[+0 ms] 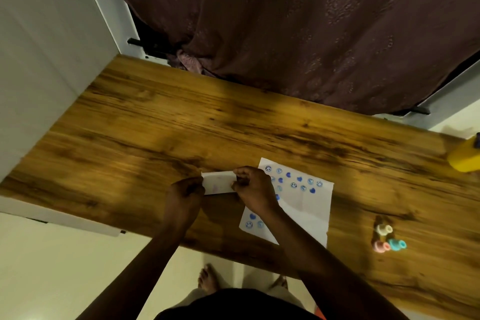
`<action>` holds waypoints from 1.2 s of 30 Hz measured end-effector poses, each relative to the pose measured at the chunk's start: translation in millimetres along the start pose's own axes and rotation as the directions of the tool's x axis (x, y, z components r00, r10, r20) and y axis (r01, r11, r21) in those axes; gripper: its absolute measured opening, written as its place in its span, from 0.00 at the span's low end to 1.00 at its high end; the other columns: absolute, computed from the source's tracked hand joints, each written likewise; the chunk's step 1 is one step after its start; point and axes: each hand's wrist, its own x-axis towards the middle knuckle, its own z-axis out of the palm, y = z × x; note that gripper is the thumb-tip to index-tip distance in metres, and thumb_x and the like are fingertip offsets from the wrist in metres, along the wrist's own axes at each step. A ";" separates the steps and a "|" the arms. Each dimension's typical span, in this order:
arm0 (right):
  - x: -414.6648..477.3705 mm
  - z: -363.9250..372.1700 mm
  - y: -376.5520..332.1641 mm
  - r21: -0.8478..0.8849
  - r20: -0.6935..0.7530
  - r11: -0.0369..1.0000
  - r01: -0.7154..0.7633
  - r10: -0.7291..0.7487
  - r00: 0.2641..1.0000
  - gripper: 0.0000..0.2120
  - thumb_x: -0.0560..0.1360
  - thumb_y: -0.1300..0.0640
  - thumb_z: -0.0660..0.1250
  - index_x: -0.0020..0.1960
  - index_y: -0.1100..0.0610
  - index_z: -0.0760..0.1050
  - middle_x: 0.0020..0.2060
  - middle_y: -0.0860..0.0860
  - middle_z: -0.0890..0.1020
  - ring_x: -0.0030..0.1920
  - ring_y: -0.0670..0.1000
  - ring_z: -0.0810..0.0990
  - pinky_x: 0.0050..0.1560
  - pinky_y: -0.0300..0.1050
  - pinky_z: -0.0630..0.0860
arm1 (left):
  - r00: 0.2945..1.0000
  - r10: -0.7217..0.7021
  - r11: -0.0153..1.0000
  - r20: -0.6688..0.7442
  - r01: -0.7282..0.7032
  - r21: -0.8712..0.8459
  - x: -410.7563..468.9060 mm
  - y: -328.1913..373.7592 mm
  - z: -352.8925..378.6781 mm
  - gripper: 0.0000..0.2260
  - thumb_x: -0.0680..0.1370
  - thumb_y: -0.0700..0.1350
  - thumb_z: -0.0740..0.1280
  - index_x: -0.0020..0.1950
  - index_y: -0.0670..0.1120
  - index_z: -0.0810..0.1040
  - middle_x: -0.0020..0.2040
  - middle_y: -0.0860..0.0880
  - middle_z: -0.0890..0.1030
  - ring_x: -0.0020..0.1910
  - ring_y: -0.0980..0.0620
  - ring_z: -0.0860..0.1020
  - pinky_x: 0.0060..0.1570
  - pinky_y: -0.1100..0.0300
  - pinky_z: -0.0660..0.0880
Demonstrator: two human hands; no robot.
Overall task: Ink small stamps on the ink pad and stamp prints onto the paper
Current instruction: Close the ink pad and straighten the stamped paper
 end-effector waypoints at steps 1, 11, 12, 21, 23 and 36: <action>-0.6 -0.2 -0.3 -0.003 -0.002 1.000 0.001 -0.001 1.000 0.19 0.77 0.58 0.74 0.67 0.53 0.80 0.63 0.49 0.84 0.61 0.48 0.84 0.51 0.30 0.77 | 1.000 -0.018 1.000 -0.006 0.018 -0.004 -0.5 0.8 -0.1 0.11 0.80 0.35 0.68 0.61 0.38 0.83 0.58 0.37 0.85 0.59 0.38 0.82 0.53 0.55 0.75; -9.0 1.8 0.1 -0.037 0.003 0.999 0.020 -0.020 1.000 0.19 0.79 0.61 0.72 0.69 0.53 0.79 0.65 0.50 0.84 0.63 0.50 0.83 0.60 0.37 0.77 | 0.998 -0.019 0.998 0.052 0.016 0.065 -3.6 -3.0 -0.3 0.13 0.81 0.36 0.67 0.65 0.38 0.81 0.64 0.37 0.83 0.63 0.39 0.81 0.64 0.44 0.79; -10.1 2.1 0.1 -0.045 -0.002 0.999 0.024 -0.024 1.000 0.19 0.79 0.61 0.72 0.69 0.53 0.79 0.65 0.51 0.84 0.64 0.50 0.83 0.62 0.38 0.77 | 0.999 -0.011 0.997 0.052 0.007 0.078 -3.2 -3.0 -0.4 0.13 0.81 0.36 0.67 0.65 0.38 0.81 0.63 0.37 0.83 0.62 0.39 0.82 0.63 0.45 0.79; -12.2 3.3 -1.3 -0.070 -0.010 0.997 0.042 -0.043 0.999 0.19 0.79 0.61 0.71 0.70 0.53 0.78 0.66 0.51 0.83 0.65 0.51 0.83 0.65 0.44 0.79 | 0.998 0.020 0.986 0.063 -0.030 0.162 1.8 1.4 -2.5 0.12 0.79 0.36 0.70 0.63 0.38 0.83 0.61 0.37 0.84 0.59 0.39 0.83 0.52 0.60 0.76; -10.0 1.7 -2.2 -0.064 0.013 0.997 0.047 -0.047 0.999 0.21 0.79 0.62 0.71 0.71 0.53 0.76 0.67 0.52 0.82 0.65 0.52 0.82 0.65 0.45 0.80 | 0.997 0.011 0.986 0.079 -0.023 0.162 4.2 2.8 -3.7 0.13 0.78 0.36 0.71 0.63 0.38 0.82 0.60 0.37 0.85 0.58 0.39 0.84 0.49 0.60 0.78; 15.6 -8.8 -12.2 -0.242 0.234 0.967 0.083 -0.025 0.972 0.24 0.78 0.62 0.70 0.73 0.55 0.74 0.68 0.58 0.76 0.65 0.60 0.79 0.62 0.51 0.80 | 0.973 0.097 0.935 0.210 -0.161 0.315 20.5 5.4 -6.5 0.27 0.68 0.34 0.78 0.67 0.42 0.80 0.59 0.42 0.85 0.57 0.42 0.84 0.46 0.62 0.76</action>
